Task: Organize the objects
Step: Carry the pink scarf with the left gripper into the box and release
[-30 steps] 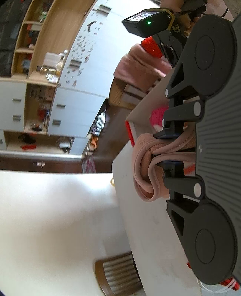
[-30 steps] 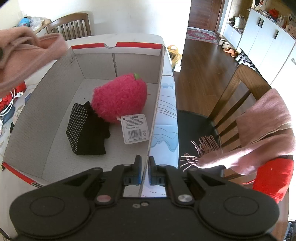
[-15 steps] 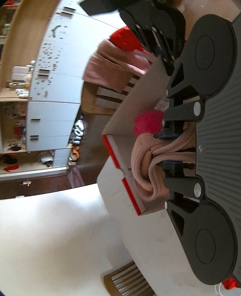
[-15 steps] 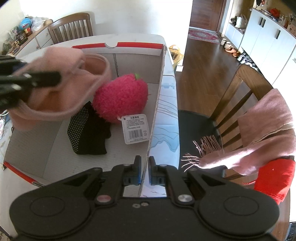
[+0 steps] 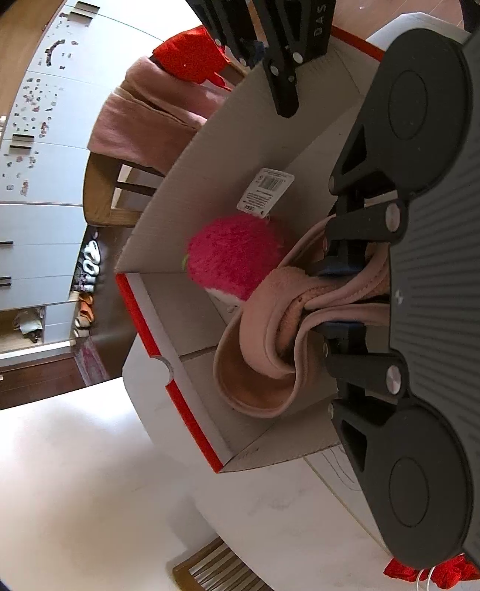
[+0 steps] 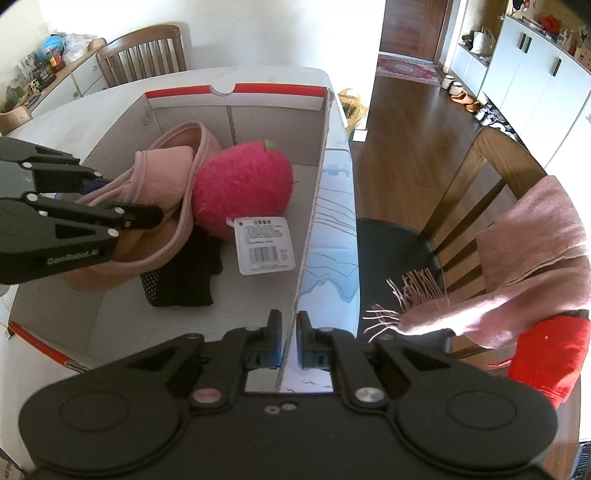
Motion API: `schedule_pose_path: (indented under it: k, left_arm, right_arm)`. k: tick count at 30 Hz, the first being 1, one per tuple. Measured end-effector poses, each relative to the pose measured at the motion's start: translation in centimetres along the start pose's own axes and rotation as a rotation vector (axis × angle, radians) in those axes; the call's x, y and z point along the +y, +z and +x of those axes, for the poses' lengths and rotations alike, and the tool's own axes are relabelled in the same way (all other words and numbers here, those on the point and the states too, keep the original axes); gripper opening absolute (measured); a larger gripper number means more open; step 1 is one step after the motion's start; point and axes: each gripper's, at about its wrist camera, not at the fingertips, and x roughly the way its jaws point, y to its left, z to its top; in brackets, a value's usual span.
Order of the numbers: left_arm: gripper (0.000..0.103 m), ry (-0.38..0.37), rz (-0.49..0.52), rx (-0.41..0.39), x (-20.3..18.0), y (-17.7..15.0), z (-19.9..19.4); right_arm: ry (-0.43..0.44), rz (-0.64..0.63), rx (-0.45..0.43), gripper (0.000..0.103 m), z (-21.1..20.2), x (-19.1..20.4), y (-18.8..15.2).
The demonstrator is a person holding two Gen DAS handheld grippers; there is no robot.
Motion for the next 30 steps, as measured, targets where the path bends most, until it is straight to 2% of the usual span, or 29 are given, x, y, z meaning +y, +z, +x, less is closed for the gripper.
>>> schedule_pose_path:
  k: [6, 10, 12, 13, 14, 18, 23, 30]
  left_arm:
    - [0.026, -0.026, -0.026, 0.061, 0.1, 0.2, 1.0]
    - [0.031, -0.034, -0.021, 0.087, 0.1, 0.0, 1.4]
    - [0.043, -0.048, -0.029, 0.088, 0.2, 0.0, 1.4]
    - [0.056, -0.057, -0.033, 0.086, 0.3, 0.0, 1.4]
    - [0.059, -0.062, -0.035, 0.078, 0.3, -0.1, 1.3]
    - [0.059, -0.061, -0.04, 0.063, 0.3, -0.3, 1.0]
    - [0.066, -0.075, -0.076, 0.045, 0.7, -0.5, 0.2]
    - [0.067, -0.084, -0.124, 0.019, 1.2, -0.9, -1.1]
  right_arm:
    - [0.002, 0.002, 0.0, 0.007, 0.0, -0.1, 0.0]
    - [0.001, 0.001, 0.0, 0.007, 0.0, -0.1, 0.0]
    - [0.002, 0.002, 0.001, 0.007, 0.0, -0.1, 0.0]
    - [0.003, 0.004, 0.001, 0.007, 0.0, -0.2, 0.0]
    - [0.004, 0.006, 0.001, 0.007, 0.0, -0.2, 0.0]
    - [0.004, 0.005, 0.002, 0.007, 0.0, -0.2, 0.0]
    - [0.003, 0.006, 0.003, 0.007, 0.0, -0.2, 0.0]
    - [0.0, 0.003, 0.005, 0.007, 0.0, -0.2, 0.0]
